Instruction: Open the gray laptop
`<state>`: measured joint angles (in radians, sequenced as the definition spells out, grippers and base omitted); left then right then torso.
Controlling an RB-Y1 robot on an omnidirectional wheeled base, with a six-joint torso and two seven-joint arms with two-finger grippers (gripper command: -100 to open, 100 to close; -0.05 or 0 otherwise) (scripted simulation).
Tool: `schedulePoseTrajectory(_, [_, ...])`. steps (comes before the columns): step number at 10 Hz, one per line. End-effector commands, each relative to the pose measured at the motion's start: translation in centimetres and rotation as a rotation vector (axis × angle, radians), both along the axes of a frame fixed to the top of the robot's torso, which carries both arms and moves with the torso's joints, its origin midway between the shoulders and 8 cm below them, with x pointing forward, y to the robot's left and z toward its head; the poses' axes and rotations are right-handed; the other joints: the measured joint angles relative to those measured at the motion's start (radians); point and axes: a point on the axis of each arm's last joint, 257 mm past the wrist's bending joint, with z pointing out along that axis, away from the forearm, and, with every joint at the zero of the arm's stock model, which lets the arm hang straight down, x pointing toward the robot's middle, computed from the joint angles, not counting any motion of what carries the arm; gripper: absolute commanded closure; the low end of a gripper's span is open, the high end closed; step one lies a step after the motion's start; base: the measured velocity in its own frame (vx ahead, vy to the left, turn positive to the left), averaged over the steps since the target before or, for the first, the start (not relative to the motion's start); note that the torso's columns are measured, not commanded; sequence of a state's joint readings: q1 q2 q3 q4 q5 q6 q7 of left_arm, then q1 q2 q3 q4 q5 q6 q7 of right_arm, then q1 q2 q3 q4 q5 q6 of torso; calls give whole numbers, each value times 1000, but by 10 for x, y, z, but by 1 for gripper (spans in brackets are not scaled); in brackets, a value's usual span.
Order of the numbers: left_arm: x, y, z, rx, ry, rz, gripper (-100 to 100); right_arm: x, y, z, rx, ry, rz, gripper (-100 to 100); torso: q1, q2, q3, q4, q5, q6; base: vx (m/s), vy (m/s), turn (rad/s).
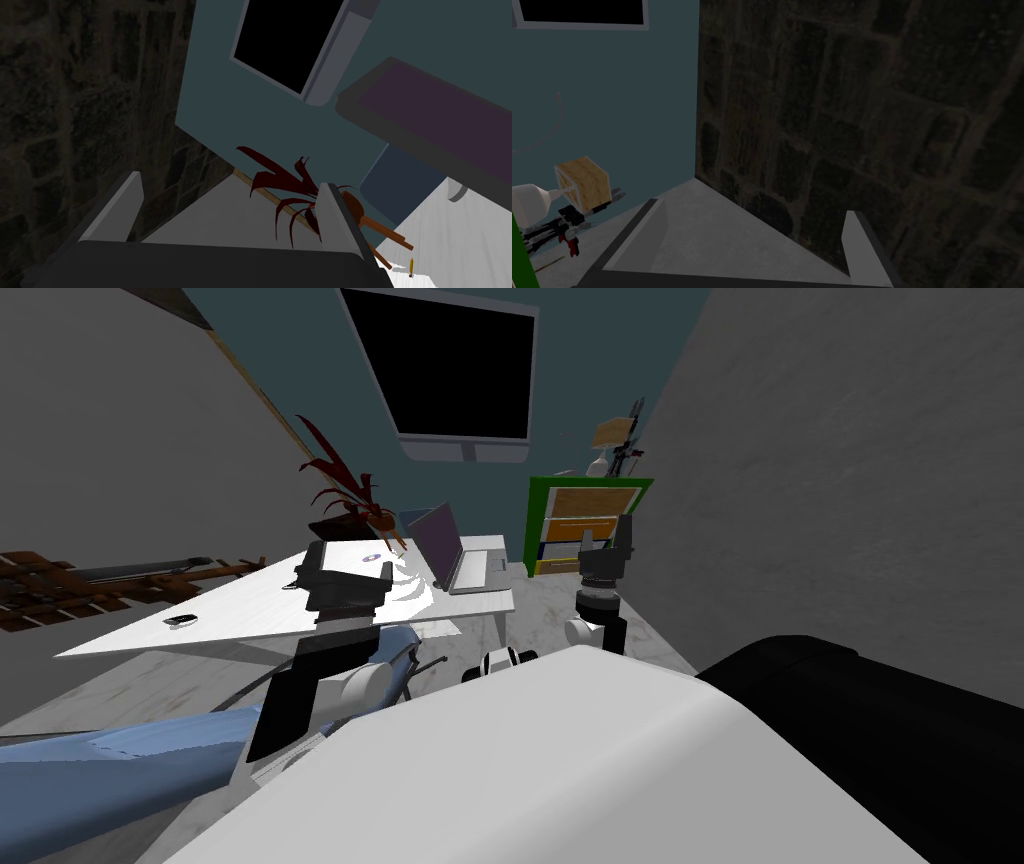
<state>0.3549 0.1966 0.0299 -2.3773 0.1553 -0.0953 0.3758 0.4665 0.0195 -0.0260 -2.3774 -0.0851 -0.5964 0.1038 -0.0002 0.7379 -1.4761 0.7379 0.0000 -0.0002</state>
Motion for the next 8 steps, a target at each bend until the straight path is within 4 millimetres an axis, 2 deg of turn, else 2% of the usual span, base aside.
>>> schedulePoseTrajectory(1, [10, 1, -5, -34, 48, -20, -100, 0, 0, 0, 0, 0, 0, 0, 0, 0, 0, 0, 0, 0, 24, 15, -68])
schedulePoseTrajectory(8, [30, 5, -19, -109, 152, -50, -100, 0, 0, 0, 0, 0, 0, 0, 0, 0, 0, 0, 0, 0, 20, 18, -45])
